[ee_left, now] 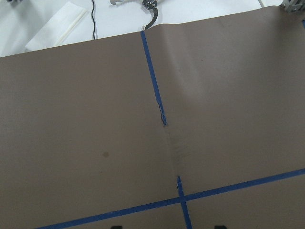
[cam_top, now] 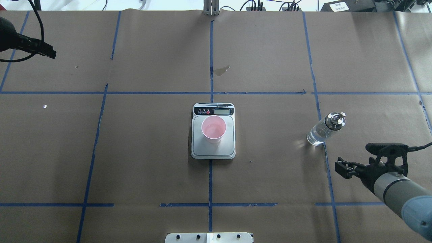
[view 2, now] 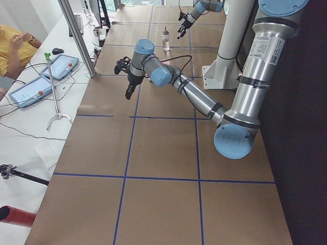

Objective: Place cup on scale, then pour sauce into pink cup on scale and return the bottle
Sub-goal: 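Open the right gripper and withdraw it from the bottle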

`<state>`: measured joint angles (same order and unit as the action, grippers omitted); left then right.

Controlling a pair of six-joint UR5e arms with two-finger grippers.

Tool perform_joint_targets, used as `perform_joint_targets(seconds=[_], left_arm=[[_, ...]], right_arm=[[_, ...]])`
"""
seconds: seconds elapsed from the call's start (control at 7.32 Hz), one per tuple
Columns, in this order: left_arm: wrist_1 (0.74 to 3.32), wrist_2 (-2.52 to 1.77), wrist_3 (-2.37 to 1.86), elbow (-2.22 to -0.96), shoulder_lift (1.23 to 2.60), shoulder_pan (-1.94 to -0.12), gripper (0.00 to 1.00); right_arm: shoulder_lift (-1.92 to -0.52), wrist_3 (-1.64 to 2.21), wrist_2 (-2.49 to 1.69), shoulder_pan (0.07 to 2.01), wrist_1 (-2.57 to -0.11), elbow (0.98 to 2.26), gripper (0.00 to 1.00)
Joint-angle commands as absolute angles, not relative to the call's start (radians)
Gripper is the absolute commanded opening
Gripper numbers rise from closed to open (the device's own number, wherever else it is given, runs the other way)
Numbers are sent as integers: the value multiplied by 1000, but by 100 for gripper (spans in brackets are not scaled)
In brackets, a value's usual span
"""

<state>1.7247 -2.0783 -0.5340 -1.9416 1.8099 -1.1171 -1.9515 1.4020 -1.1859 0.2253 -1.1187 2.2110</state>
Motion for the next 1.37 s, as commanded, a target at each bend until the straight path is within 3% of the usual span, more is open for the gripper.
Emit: perform_joint_targets(seconds=[0.0, 0.27, 0.68, 1.09, 1.23], left_arm=[[1710, -2226, -316, -1832, 1805, -1182, 70], [1707, -2289, -177, -1754, 1802, -1244, 71], [1660, -2289, -93, -1705, 1782, -1365, 71], [1495, -2292, 149, -1637, 1793, -1515, 71], [1444, -2342, 135, -1637, 1781, -1517, 73]], right_arm=[[-1956, 1126, -1458, 436, -1118, 2195, 100], [-1931, 891, -1642, 669, -1120, 2134, 100], [-1814, 493, -2001, 1092, -1149, 1920, 100], [-1587, 63, -2158, 1383, -1514, 1767, 100], [-1580, -12, -2161, 1434, -1558, 1750, 100]])
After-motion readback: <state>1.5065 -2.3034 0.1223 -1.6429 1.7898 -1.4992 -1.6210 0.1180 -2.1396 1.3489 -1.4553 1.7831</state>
